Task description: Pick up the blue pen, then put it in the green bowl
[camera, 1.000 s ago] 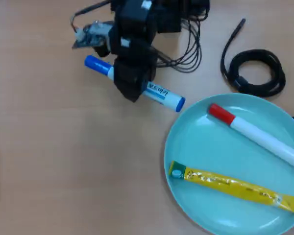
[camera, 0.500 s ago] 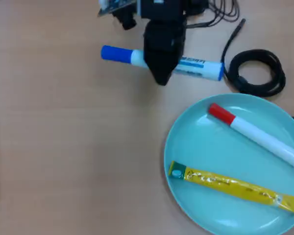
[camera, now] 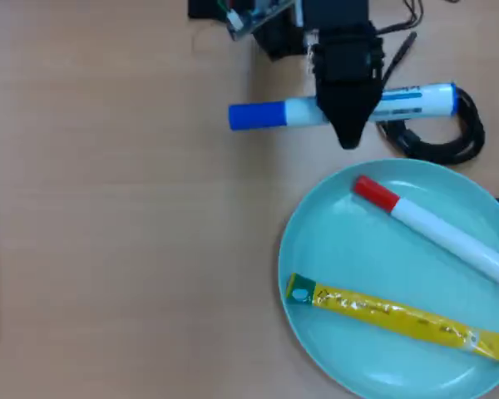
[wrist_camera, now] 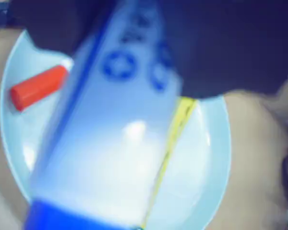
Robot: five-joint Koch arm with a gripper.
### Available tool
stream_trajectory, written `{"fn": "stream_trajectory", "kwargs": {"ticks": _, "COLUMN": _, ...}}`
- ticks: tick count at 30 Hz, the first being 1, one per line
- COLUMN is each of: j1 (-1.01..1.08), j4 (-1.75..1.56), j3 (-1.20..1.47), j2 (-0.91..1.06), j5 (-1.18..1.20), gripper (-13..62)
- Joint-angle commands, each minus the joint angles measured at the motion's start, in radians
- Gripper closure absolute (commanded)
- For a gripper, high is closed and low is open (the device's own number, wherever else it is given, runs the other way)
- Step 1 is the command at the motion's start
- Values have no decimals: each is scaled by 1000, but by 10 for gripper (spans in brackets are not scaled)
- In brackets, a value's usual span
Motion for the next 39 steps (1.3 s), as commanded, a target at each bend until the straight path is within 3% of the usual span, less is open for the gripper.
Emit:
{"fn": "stream_trajectory", "kwargs": {"ticks": 1, "j1": -23, "j4": -133, "j3": -35, "j2": 44, "j5": -11, "gripper": 555}}
{"fn": "stream_trajectory", "kwargs": {"ticks": 21, "j1": -176, "j4": -360, "j3": -120, "j2": -285, "j5": 9, "gripper": 555}}
{"fn": "stream_trajectory", "kwargs": {"ticks": 39, "j1": -216, "j4": -364, "j3": -423, "j2": -690, "j5": 252, "gripper": 555}}
